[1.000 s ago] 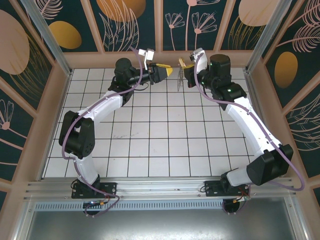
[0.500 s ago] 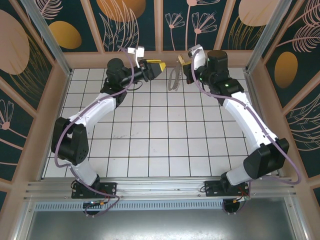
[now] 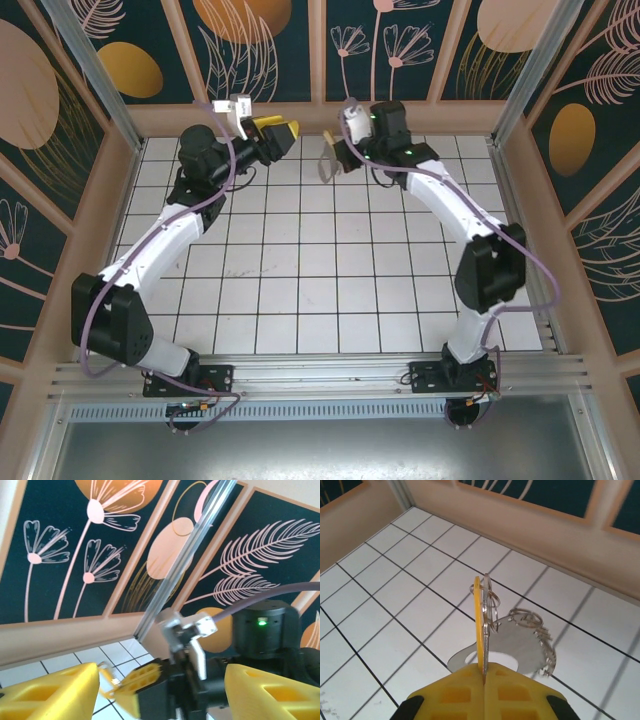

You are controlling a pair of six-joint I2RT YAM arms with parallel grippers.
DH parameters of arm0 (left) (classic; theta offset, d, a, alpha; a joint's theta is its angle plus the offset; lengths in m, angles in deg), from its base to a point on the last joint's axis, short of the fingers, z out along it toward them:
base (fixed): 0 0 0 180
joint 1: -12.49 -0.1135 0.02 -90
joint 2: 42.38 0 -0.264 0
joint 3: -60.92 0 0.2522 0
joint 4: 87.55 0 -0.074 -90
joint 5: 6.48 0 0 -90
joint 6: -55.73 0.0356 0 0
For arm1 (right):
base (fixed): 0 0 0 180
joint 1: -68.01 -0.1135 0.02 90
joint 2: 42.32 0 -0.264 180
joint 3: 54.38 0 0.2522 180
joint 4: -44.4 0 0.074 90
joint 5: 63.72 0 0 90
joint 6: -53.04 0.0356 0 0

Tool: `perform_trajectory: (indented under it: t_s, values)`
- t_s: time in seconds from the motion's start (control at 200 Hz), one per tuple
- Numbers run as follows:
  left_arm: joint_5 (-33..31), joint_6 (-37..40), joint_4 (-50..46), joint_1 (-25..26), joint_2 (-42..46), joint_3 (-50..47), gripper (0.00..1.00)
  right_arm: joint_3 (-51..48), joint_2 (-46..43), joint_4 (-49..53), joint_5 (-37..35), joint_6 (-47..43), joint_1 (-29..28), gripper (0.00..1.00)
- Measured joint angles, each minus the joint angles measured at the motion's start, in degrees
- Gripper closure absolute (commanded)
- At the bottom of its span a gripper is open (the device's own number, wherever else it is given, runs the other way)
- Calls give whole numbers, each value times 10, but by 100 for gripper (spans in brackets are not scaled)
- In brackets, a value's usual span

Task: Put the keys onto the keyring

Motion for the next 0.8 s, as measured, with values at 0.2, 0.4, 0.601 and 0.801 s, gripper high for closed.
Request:
perform_trajectory:
  t_s: [0.2, 0.4, 0.601, 0.801]
  values:
    - [-27, 19, -33, -1, 27, -14, 31, 123, 133, 17, 20, 5, -31, 100]
    - [-41, 30, -50, -1, 43, -18, 30, 76, 159, -2, 35, 15, -45, 100]
    - [-42, 31, -54, -1, 44, -23, 30, -113, 127, -64, 42, 46, -54, 100]
    - [-38, 29, -51, -1, 41, -23, 30, -219, 95, -92, 43, 65, -64, 100]
